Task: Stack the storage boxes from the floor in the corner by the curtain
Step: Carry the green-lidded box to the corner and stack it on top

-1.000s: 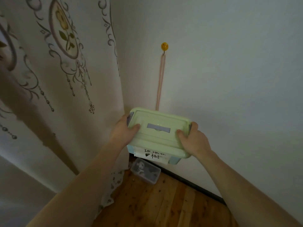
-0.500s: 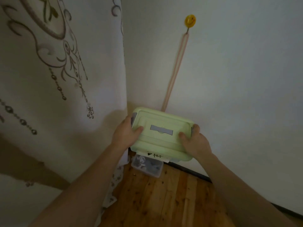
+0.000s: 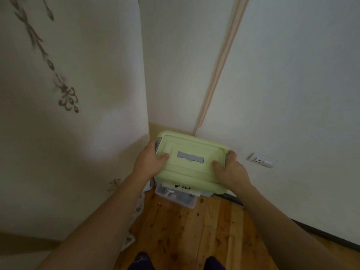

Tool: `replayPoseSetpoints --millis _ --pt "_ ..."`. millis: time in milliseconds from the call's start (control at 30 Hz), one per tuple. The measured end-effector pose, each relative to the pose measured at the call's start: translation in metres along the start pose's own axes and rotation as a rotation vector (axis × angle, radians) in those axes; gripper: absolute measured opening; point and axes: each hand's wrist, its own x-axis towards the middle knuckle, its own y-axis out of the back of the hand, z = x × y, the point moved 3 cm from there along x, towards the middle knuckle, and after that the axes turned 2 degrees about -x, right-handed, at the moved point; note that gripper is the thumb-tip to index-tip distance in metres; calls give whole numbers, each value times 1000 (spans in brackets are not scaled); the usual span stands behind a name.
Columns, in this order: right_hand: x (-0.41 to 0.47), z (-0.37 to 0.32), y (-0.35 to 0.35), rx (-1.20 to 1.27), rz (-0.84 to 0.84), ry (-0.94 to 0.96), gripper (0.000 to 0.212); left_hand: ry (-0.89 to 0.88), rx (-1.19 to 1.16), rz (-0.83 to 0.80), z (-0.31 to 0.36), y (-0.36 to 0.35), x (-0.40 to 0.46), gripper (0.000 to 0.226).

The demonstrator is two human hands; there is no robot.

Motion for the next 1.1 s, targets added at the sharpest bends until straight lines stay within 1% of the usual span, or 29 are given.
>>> replayPoseSetpoints --millis 100,233,300,367,467,633,800,967,1100 --pt "21 15 -40 8 5 3 63 -5 -21 -7 -35 -30 21 67" --pt "45 43 -99 28 12 1 66 -21 -16 -5 -81 -75 44 66" --pt "56 56 -127 29 8 2 64 -21 -17 -6 -104 -96 51 65" --pt "68 68 -160 29 6 9 61 -32 -17 -23 -131 -117 62 63" --pt "81 85 -205 38 0 6 62 -37 -22 -45 -169 -146 75 59" --pt "102 107 -269 60 -15 13 64 -33 -15 -42 -227 -189 101 63" --pt "123 127 -307 69 -6 5 63 -28 0 -43 -261 -224 119 65" --pt "135 142 -332 67 -23 -18 67 -48 34 -64 -281 -247 128 64" --pt "141 152 -349 68 -47 -24 68 -41 70 -77 -296 -261 130 67"
